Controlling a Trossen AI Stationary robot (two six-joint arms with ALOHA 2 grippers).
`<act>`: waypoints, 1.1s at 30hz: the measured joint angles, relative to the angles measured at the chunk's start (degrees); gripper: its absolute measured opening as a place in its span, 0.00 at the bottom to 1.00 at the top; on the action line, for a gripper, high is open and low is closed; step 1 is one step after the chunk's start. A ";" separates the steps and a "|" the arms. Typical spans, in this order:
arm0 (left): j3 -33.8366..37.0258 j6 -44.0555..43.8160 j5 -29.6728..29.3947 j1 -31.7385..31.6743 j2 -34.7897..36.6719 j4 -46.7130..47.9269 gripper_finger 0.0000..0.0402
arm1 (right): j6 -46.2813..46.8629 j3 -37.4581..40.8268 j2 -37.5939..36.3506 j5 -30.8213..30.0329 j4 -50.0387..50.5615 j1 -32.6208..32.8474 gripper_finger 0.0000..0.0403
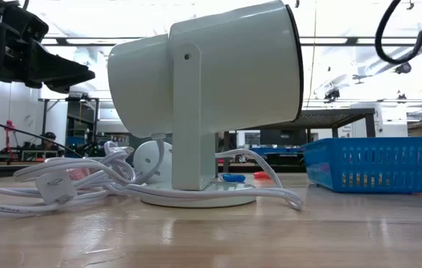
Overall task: Pick & Place Office Desk Supplies
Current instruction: Put the yellow box of crayons into the orange bin
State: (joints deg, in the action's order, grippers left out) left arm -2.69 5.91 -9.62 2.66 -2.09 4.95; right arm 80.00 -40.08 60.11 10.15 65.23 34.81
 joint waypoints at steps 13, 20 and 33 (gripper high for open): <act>-0.01 0.00 0.00 0.00 0.00 0.00 0.40 | -5.64 -2.73 0.05 -12.89 0.24 -1.78 0.49; 0.02 -0.01 0.02 0.00 0.00 0.00 0.40 | -13.32 -3.03 0.16 -13.26 -2.35 -9.99 0.49; 0.02 -0.01 0.02 0.00 -0.02 0.00 0.40 | -29.47 -11.31 5.70 -17.54 2.70 -14.47 0.49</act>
State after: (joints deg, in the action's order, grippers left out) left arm -2.68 5.90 -9.61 2.66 -2.11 4.95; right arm 50.54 -51.39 65.80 -7.39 67.93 20.34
